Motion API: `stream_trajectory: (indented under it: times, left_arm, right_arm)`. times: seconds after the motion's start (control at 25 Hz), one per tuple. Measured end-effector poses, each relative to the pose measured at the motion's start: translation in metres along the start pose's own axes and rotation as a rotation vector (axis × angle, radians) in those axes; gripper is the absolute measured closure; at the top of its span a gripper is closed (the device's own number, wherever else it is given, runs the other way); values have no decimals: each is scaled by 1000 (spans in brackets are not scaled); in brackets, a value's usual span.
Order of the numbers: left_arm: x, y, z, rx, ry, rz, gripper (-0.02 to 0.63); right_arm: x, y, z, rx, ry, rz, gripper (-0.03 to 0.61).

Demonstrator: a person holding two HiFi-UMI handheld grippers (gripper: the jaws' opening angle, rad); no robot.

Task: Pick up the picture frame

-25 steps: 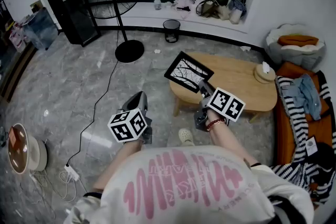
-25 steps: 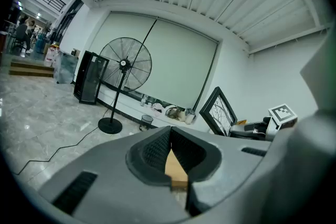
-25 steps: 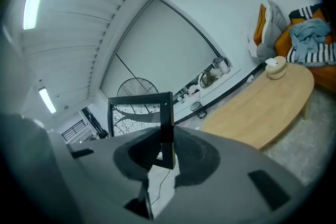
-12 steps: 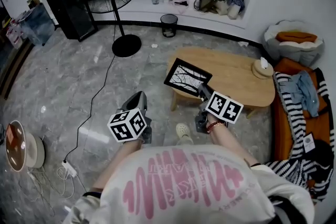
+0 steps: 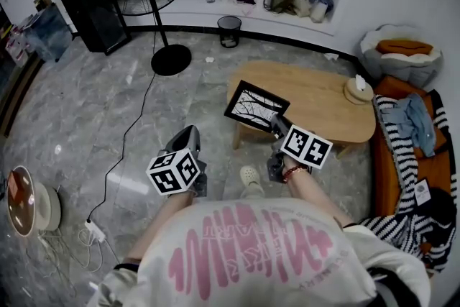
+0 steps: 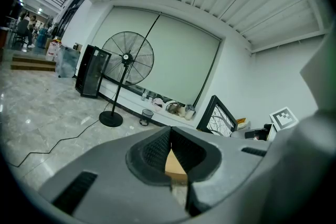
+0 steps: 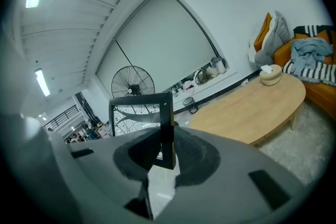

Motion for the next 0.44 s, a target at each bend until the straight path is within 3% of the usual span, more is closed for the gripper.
stream_trajectory:
  times: [0.44]
  left_arm:
    - [2,-12,0,-10,0,-9,611]
  right_arm:
    - [9,-3,7,-17,-22,22,500]
Point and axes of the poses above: the fingertips, and each gripper's own axes: x forward along the fingers, y to its right, z out of its underside, the point moved 4 cm from there along -x, backward along the fingers, and after that the axes turned 4 degrees about x, right-handed, at the moved point
